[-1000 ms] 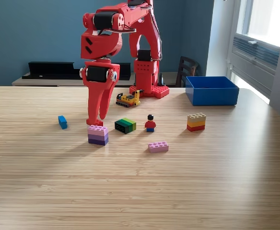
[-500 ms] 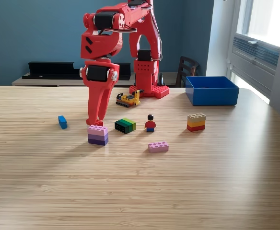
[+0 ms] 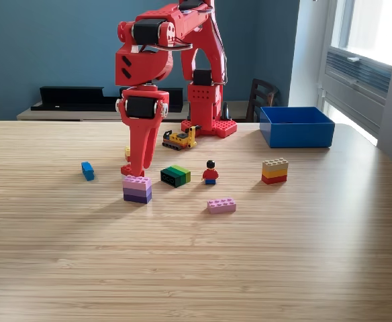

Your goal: Grasp a lego block and put it in the bin.

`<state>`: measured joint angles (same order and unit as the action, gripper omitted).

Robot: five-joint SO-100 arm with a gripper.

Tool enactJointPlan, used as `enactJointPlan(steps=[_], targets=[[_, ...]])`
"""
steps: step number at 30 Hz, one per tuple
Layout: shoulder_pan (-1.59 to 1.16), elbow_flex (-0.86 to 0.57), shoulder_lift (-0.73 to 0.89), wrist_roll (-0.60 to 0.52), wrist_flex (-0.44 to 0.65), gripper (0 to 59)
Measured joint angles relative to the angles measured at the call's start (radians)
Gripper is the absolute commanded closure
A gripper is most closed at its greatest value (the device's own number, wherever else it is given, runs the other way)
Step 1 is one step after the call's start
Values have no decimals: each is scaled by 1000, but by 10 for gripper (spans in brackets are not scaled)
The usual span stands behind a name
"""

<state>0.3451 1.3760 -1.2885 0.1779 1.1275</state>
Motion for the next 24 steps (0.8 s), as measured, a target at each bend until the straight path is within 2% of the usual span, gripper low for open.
enactJointPlan(steps=[4, 10, 12, 17, 24], targets=[[2, -11, 87, 0, 2, 351], [26, -112, 187, -2, 54, 368], [29, -147, 206, -15, 60, 399], [38, -218, 241, -46, 60, 586], [34, -232, 249, -91, 60, 586]])
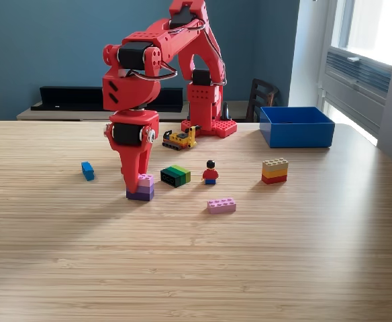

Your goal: Grasp a lego block and put it in the bin.

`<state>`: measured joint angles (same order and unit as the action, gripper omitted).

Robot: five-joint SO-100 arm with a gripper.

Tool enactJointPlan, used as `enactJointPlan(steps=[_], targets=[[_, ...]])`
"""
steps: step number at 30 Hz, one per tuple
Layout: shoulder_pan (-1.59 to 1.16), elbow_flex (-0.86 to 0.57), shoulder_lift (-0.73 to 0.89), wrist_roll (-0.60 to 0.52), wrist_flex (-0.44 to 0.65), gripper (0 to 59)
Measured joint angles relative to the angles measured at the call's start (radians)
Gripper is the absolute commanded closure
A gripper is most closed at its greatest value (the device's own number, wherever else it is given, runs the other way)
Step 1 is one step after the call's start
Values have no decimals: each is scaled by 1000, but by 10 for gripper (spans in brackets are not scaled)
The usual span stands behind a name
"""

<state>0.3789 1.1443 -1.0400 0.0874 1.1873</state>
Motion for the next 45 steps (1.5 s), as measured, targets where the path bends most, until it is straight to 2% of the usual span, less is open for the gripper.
enactJointPlan(steps=[8, 11, 15, 20, 23, 30, 34, 39, 45], targets=[[-2, -2, 0, -80, 26, 586], [-37, -46, 2, -94, 127, 586], [-101, -193, -8, -150, 291, 586], [-230, -215, -169, -169, 383, 586], [-342, -132, -324, -172, 408, 586], [-727, 213, -676, -176, 414, 586], [-953, 356, -839, -187, 414, 586], [-1183, 508, -956, -178, 422, 586], [-1417, 667, -977, -170, 425, 586]])
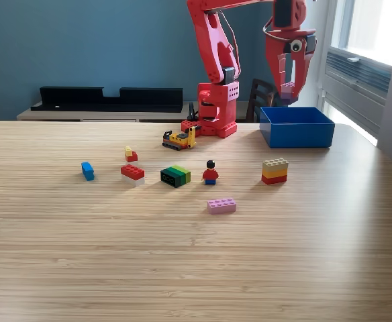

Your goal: Grasp a lego block and put it in the bin.

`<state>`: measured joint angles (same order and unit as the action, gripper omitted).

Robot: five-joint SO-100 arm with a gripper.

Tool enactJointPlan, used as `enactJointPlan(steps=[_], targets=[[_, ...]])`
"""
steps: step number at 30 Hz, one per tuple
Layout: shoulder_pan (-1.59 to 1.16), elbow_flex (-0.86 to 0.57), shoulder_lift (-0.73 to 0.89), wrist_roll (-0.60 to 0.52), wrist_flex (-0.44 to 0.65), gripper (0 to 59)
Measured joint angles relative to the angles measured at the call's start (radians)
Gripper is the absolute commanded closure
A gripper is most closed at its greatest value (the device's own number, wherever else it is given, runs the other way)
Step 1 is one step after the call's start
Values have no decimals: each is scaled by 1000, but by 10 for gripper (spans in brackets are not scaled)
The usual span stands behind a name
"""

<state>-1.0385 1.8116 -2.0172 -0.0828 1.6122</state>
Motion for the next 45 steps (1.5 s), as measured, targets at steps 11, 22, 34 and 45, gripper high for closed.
enactJointPlan(steps=[11, 22, 34, 45], targets=[[-324, 51, 0, -25, 0, 508], [-322, 51, 0, 34, -55, 291], [55, -28, 0, 9, -175, 586], [749, -98, 0, 72, -241, 586]])
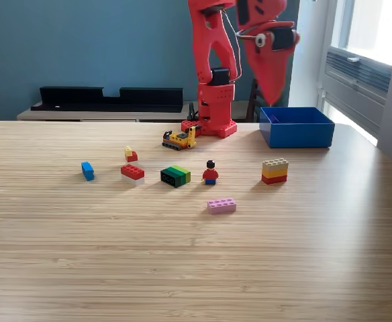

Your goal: Grasp a lego block and put it in the bin.

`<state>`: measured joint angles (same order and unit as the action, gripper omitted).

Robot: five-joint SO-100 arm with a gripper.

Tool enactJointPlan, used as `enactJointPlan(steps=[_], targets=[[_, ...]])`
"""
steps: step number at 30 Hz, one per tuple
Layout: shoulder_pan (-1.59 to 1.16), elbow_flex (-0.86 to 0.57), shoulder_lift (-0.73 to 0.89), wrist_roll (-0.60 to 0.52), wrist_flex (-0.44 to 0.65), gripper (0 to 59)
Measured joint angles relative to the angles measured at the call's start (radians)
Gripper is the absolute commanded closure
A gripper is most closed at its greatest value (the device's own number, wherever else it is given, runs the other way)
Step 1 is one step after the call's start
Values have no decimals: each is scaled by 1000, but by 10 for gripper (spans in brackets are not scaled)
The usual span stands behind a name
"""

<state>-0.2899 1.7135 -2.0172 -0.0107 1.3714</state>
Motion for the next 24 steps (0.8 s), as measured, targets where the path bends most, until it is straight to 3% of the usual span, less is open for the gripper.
enactJointPlan(steps=[8, 24], targets=[[276, 0, 0, 67, -2, 586], [370, 0, 0, 95, -41, 586]])
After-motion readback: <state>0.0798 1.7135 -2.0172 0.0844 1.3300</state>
